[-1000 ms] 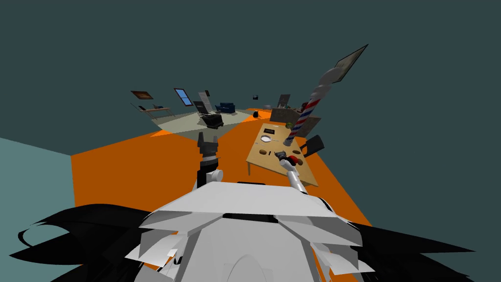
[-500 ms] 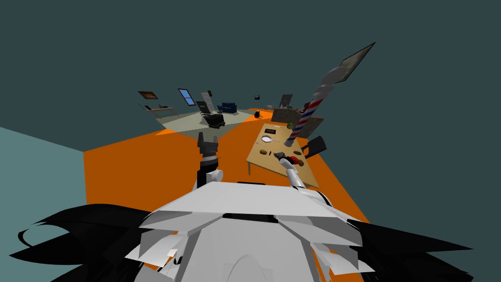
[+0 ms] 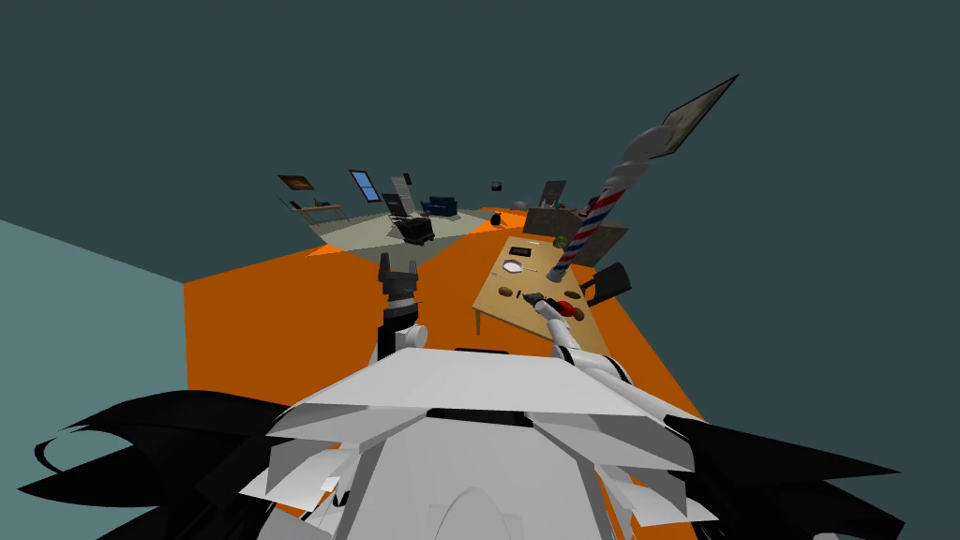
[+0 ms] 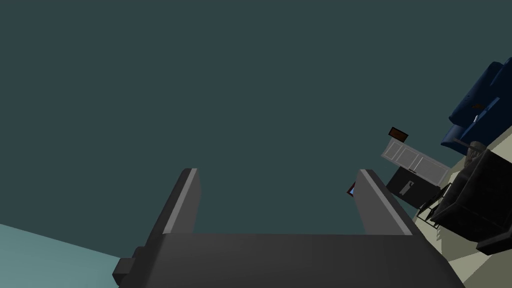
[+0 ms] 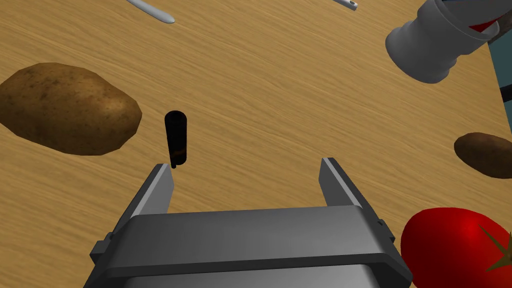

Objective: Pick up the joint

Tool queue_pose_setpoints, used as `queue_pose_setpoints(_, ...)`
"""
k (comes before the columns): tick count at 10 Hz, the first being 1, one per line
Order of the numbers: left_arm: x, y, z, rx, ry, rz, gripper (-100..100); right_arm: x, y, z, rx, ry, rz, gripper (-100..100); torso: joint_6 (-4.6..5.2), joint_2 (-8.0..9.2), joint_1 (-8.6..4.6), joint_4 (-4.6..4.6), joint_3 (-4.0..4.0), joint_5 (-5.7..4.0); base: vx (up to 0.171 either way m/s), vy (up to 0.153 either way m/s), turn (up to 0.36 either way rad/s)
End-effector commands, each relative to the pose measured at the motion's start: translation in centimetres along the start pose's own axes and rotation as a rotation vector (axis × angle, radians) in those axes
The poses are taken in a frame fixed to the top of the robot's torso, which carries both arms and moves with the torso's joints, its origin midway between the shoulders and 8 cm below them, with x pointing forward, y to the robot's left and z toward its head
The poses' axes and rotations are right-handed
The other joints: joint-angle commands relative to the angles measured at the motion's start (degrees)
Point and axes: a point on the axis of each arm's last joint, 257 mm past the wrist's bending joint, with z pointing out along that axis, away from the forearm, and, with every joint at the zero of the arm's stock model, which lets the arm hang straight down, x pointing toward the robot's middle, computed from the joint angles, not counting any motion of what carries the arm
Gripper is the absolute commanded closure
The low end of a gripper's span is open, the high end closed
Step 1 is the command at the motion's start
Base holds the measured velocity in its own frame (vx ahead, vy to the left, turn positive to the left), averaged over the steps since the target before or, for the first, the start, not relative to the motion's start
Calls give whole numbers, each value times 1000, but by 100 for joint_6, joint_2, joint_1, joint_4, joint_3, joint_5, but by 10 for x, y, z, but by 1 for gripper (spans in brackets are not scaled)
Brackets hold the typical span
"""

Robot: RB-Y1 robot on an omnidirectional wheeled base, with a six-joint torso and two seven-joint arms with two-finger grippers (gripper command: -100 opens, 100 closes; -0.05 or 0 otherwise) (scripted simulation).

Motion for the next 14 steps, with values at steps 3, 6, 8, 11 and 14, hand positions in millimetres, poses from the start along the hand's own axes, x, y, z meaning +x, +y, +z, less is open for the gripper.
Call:
queue_pose_setpoints(3, 0, 0, 0, 0, 0, 0, 0, -10, -7, 6, 26, -47, 30, -100, 0, -3, 0, -1, -2, 0, 1, -19, 34)
queue_pose_setpoints(6, 0, 0, 0, 0, 0, 0, 0, -14, -11, 9, 44, -78, 51, -100, 0, -1, 3, -1, -1, 0, -2, -13, 31)
queue_pose_setpoints(8, 0, 0, 0, 0, 0, 0, 0, -9, -16, 14, 72, -110, 84, -100, -2, -3, 4, 0, -2, 1, 4, -24, 87)
queue_pose_setpoints(11, 0, 0, 0, 0, 0, 0, 0, -20, -22, 14, 90, -152, 102, -100, 0, -7, 1, -2, -4, 0, 12, -20, 29)
queue_pose_setpoints(14, 0, 0, 0, 0, 0, 0, 0, -26, -27, 14, 104, -182, 116, -100, -1, -5, 7, -1, -3, 2, 5, -5, 27)
